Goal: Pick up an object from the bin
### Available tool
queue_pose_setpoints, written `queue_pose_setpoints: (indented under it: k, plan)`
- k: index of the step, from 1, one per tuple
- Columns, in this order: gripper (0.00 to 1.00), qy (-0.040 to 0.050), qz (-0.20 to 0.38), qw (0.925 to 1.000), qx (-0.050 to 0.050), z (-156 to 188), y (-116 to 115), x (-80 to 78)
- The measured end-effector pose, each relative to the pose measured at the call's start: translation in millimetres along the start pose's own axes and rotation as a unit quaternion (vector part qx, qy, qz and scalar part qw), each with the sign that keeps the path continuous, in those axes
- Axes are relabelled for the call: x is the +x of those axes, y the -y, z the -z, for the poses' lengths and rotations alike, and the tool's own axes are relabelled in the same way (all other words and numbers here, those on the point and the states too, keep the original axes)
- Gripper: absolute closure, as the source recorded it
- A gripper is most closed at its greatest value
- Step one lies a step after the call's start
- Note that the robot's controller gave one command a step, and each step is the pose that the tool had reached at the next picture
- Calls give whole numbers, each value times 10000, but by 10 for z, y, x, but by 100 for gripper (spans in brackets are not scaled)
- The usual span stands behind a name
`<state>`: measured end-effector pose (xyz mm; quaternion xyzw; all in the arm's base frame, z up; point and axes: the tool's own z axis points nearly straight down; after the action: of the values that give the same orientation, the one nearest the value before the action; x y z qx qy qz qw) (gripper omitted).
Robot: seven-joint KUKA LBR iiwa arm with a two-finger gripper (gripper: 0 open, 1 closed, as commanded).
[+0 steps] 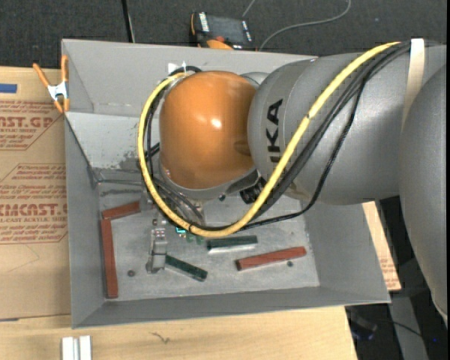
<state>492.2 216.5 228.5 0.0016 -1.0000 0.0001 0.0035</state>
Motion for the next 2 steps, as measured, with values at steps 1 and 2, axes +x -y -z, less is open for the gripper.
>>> queue_pose_setpoints:
  k: [1,2]
  plan:
    - [0,25,6,10000,2,-1619,650,16]
    - [100,30,22,10000,-8,-1587,629,11]
